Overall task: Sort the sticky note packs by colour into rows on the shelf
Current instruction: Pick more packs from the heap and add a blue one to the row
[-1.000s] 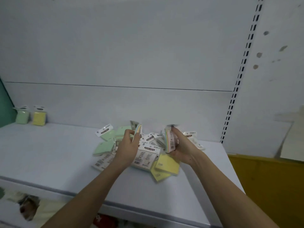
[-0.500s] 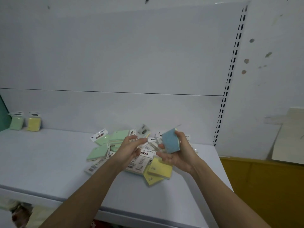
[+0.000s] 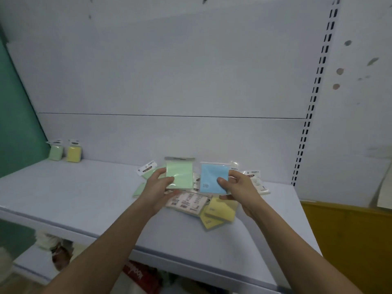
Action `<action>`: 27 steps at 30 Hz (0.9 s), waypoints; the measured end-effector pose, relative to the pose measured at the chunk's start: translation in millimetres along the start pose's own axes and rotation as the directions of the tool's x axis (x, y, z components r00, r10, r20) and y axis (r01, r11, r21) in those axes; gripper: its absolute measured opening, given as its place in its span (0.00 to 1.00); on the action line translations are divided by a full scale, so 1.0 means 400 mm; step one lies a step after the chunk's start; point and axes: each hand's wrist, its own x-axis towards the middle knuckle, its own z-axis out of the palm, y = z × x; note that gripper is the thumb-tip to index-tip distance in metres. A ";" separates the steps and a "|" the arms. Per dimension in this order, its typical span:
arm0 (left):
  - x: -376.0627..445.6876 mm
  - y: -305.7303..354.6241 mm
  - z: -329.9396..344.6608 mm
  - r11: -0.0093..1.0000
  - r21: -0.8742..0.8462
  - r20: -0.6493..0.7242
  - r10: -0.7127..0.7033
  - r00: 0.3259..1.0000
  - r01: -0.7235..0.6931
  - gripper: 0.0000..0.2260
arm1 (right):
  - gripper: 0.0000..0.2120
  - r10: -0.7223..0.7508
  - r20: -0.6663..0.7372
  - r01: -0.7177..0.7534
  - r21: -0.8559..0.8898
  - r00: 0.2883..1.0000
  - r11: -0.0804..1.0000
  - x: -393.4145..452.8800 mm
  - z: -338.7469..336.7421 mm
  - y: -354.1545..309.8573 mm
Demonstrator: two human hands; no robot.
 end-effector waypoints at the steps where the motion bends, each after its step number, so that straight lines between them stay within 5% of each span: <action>1: -0.003 0.008 -0.028 1.000 0.010 -0.018 0.005 1.000 -0.005 0.12 | 0.10 -0.022 -0.004 0.022 -0.025 1.000 0.999 -0.001 0.019 -0.006; 12: -0.077 0.149 -0.546 0.996 0.062 -0.164 0.073 0.984 -0.064 0.11 | 0.04 -0.046 0.171 0.049 -0.014 0.984 0.999 -0.016 0.472 -0.053; 20: -0.150 0.235 -0.983 0.998 0.003 -0.213 0.059 0.975 -0.059 0.09 | 0.04 -0.085 0.149 0.087 -0.005 0.985 0.996 -0.066 0.938 -0.058; 27: -0.107 0.281 -1.186 0.998 0.032 -0.188 0.065 0.980 -0.060 0.11 | 0.06 -0.114 0.184 0.126 -0.058 0.976 0.990 -0.042 1.159 -0.068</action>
